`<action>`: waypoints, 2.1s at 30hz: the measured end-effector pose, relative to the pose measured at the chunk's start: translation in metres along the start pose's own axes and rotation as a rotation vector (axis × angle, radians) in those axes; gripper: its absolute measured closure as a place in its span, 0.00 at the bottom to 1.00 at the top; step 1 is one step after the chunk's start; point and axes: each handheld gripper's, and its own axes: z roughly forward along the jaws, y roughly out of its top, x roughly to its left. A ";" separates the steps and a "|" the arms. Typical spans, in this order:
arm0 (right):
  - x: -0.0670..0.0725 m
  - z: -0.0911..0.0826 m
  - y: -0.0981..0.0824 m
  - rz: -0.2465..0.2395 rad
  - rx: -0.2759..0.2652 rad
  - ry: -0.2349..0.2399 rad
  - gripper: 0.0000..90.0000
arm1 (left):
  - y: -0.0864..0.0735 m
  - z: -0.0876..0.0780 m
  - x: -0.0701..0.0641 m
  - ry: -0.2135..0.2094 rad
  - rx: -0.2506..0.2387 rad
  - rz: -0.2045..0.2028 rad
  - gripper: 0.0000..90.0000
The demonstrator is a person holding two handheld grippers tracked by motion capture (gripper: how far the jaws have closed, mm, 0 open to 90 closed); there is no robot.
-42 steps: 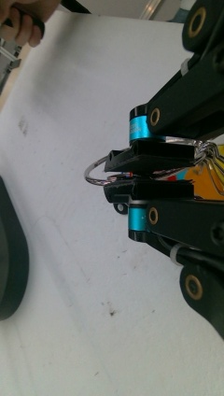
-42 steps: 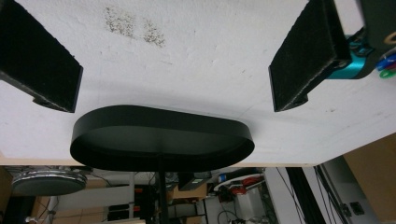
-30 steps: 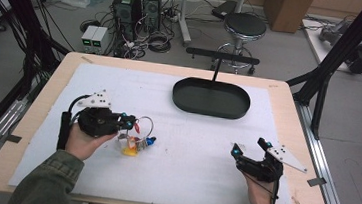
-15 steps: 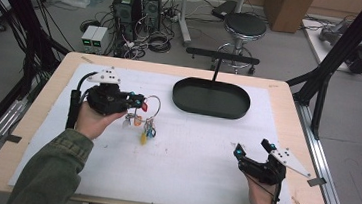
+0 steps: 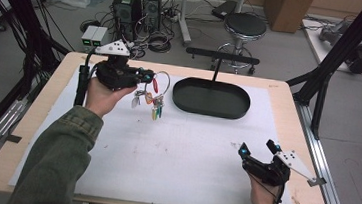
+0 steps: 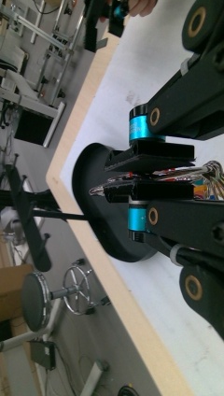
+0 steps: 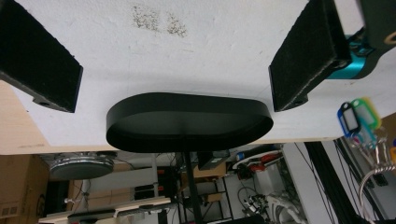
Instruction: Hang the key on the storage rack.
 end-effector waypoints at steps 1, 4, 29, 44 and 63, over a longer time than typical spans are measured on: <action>0.000 0.000 0.000 0.009 0.004 -0.002 0.02 | 0.003 0.001 0.001 0.002 0.000 0.003 0.92; -0.001 0.000 0.000 0.015 0.005 -0.002 0.02 | 0.015 0.007 0.003 0.003 -0.003 0.012 0.92; -0.007 -0.003 -0.001 0.045 -0.009 -0.007 0.02 | 0.079 0.062 0.017 -0.011 0.043 0.096 0.92; -0.013 -0.005 -0.002 0.072 -0.010 -0.012 0.02 | 0.079 0.106 0.022 -0.036 -0.031 0.122 0.92; -0.015 -0.009 -0.003 0.083 -0.015 -0.036 0.02 | 0.047 0.137 0.065 0.001 -0.063 0.000 0.92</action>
